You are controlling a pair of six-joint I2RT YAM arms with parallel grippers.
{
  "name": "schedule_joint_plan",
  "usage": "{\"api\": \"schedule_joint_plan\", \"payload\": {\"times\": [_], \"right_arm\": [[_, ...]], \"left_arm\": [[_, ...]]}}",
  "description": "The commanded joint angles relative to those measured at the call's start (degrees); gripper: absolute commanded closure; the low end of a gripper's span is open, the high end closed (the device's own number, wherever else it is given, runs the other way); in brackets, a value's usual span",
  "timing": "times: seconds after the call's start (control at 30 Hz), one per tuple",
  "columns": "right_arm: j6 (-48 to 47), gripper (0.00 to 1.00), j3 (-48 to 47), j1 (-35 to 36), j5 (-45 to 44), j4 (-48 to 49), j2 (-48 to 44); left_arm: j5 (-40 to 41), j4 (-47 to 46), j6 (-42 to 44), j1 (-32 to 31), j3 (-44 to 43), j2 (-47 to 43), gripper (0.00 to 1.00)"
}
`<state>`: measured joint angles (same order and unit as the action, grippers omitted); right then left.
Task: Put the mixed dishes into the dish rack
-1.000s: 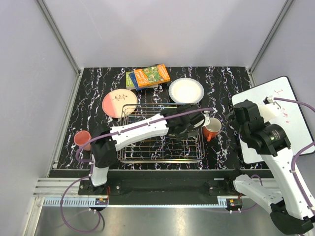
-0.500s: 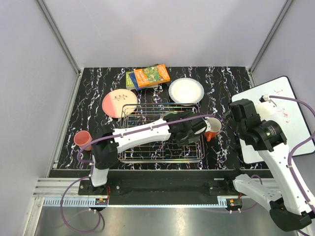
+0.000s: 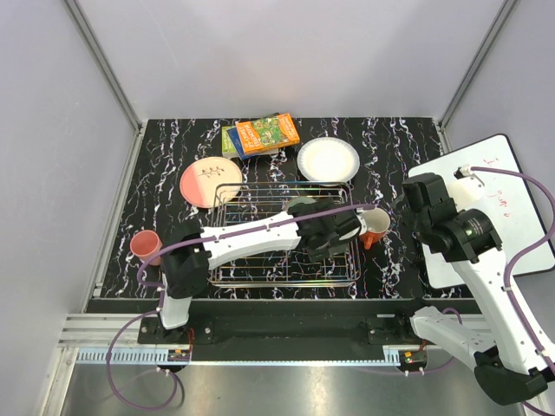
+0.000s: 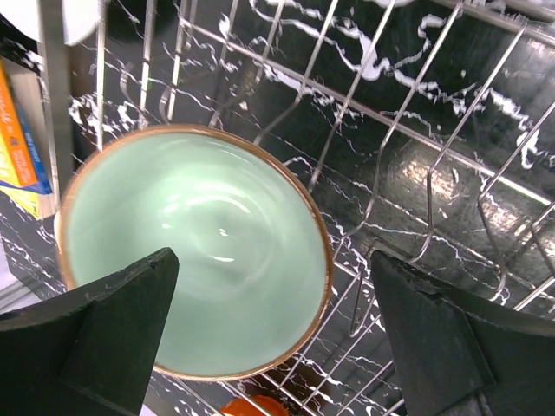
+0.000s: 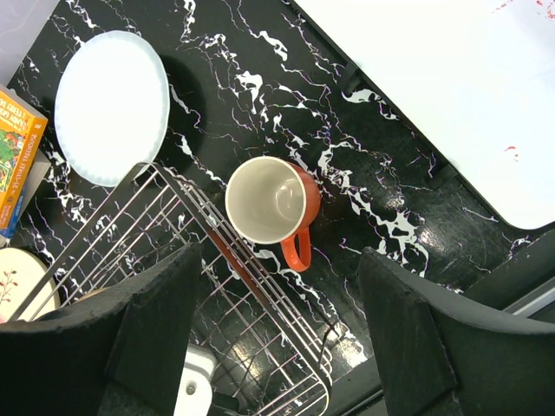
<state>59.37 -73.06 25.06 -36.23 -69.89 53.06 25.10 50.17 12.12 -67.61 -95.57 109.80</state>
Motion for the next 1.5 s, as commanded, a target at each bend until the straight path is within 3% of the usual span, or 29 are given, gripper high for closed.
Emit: {"api": "schedule_joint_plan", "payload": {"times": [0.0,0.13,0.23,0.27,0.4,0.57,0.6,0.67,0.9,1.0,1.07,1.1,1.13,1.27,1.3,1.33,1.4,1.43,1.47], "right_arm": [[0.3,0.20,-1.7,-0.3,-0.3,-0.2,0.4],[0.5,0.21,-1.1,-0.3,0.5,0.2,0.5],[0.7,0.22,-0.1,-0.4,1.2,0.5,-0.1],[0.7,0.23,0.5,-0.3,1.3,0.7,-0.2],[0.9,0.24,1.2,-0.4,1.5,0.8,-1.0],[0.7,0.26,1.1,-0.4,1.3,0.8,-1.5],[0.7,0.26,1.1,-0.4,1.2,0.7,-1.6],[0.7,0.27,1.0,-0.4,1.2,0.8,-1.6],[0.0,0.29,2.6,-0.4,0.2,1.4,-2.4],[-0.2,0.30,4.2,-0.4,-0.3,2.0,-2.9],[0.0,0.31,5.6,-0.4,-0.9,2.6,-3.6],[0.1,0.32,6.5,-0.4,-1.5,2.6,-3.9],[0.2,0.32,7.0,-0.3,-2.0,2.8,-4.8],[0.0,0.33,9.5,-0.3,-3.4,3.7,-7.7],[-0.1,0.34,10.5,-0.4,-3.3,4.1,-8.3],[0.0,0.35,10.8,-0.3,-3.1,4.3,-9.3],[0.3,0.36,12.0,-0.4,-2.3,4.7,-10.2],[0.7,0.36,12.2,-0.3,-2.1,4.7,-11.0],[0.9,0.36,12.4,-0.4,-1.6,4.8,-11.2]], "left_arm": [[0.5,-2.9,-0.3,-0.2,1.6,-2.0,0.01],[0.4,-3.9,-0.3,0.6,1.0,-2.0,0.11],[0.2,-3.9,-0.3,1.5,-0.3,-2.1,0.39],[0.0,-3.9,-0.1,2.0,-0.5,-2.3,0.53],[-1.0,-3.9,-0.4,3.5,-0.3,-2.3,0.72],[-1.4,-4.1,-0.7,3.8,1.5,-1.7,0.80],[-1.5,-4.0,-0.7,3.8,1.5,-1.6,0.90],[-1.4,-4.0,-0.4,4.0,0.6,-1.8,1.00],[-5.4,-2.9,0.3,5.6,-11.9,-6.3,1.00],[-15.3,-3.0,-3.4,8.0,-17.7,-9.2,1.00],[-27.0,-2.4,-8.8,11.3,-21.1,-9.8,1.00],[-38.2,-2.1,-10.9,12.9,-21.9,-9.1,1.00],[-43.9,-2.4,-15.7,16.2,-21.9,-8.6,1.00],[-68.7,-8.9,-27.0,22.6,-17.6,-5.0,1.00],[-77.7,-12.8,-30.6,23.8,-15.2,-4.5,1.00],[-80.9,-24.8,-40.7,26.0,-9.6,-4.7,1.00],[-83.3,-42.7,-52.9,28.0,-2.3,-6.9,1.00],[-83.3,-57.4,-62.3,29.3,2.2,-7.3,1.00],[-83.8,-59.9,-65.3,29.6,1.4,-6.3,1.00]]}}
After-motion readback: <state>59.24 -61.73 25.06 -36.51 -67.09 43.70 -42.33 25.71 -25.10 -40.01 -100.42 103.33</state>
